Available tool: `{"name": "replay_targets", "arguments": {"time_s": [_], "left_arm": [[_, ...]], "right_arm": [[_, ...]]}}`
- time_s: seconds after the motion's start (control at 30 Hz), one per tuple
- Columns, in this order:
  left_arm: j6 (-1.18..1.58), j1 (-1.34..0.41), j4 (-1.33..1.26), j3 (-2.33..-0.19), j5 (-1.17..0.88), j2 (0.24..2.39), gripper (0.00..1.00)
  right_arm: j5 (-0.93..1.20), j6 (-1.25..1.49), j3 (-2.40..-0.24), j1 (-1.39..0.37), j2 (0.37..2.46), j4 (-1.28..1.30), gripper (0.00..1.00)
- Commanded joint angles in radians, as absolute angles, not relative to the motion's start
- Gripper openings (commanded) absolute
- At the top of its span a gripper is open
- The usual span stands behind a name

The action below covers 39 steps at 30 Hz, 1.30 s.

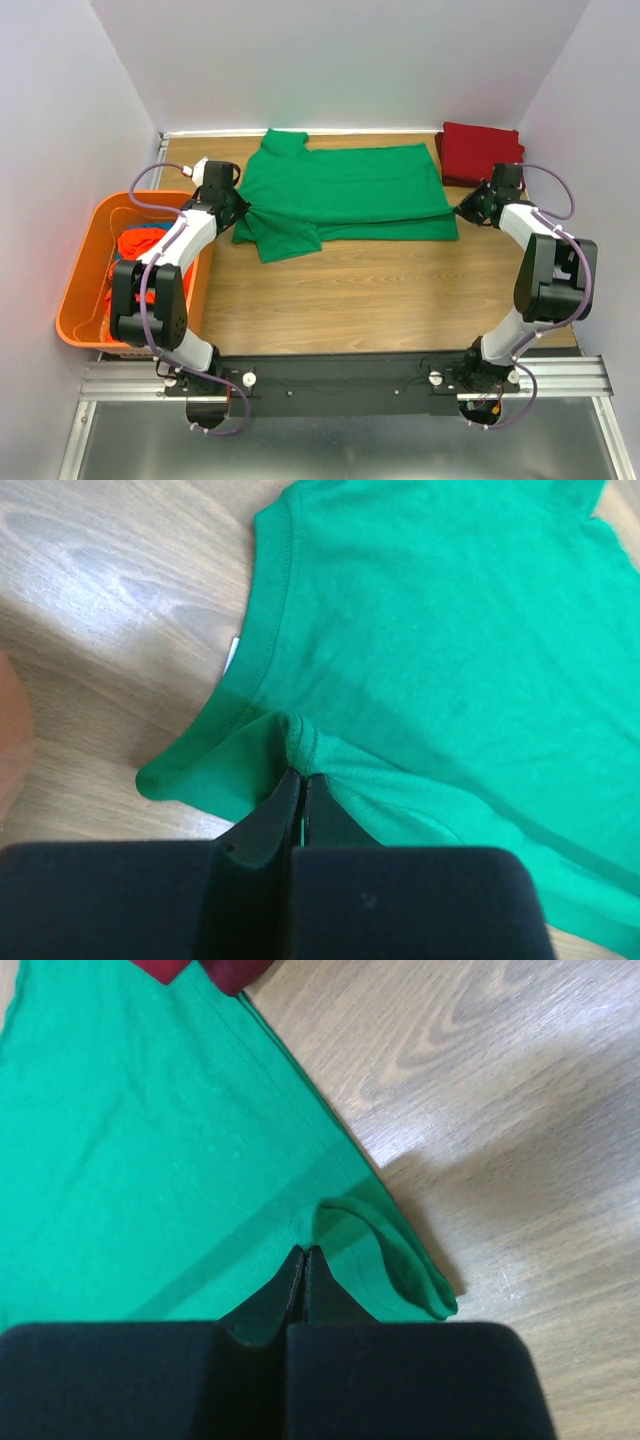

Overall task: Fold and stack the t-shirts
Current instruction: Fold the tshirt

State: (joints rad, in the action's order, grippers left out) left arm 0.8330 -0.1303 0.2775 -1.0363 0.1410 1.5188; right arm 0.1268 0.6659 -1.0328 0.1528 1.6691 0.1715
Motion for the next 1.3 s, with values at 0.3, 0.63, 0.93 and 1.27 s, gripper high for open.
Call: {"name": "replay_targets", "arguments": {"time_s": [0.3, 0.63, 0.93, 1.27], "left_arm": [[0.833, -0.118, 0.261, -1.092, 0.152, 1.643, 0.00], [0.842, -0.117, 0.250, -1.086, 0.152, 1.649, 0.00], [0.833, -0.117, 0.233, -1.106, 0.150, 1.687, 0.00], [0.773, -0.114, 0.112, -1.111, 0.080, 1.671, 0.25]], "right_arm": [[0.189, 0.672, -1.123, 0.166, 1.789, 0.127, 0.01], [0.204, 0.678, -1.144, 0.166, 1.812, 0.123, 0.01], [0.204, 0.675, -1.172, 0.166, 1.845, 0.123, 0.01], [0.268, 0.627, -1.223, 0.167, 1.899, 0.120, 0.48]]}}
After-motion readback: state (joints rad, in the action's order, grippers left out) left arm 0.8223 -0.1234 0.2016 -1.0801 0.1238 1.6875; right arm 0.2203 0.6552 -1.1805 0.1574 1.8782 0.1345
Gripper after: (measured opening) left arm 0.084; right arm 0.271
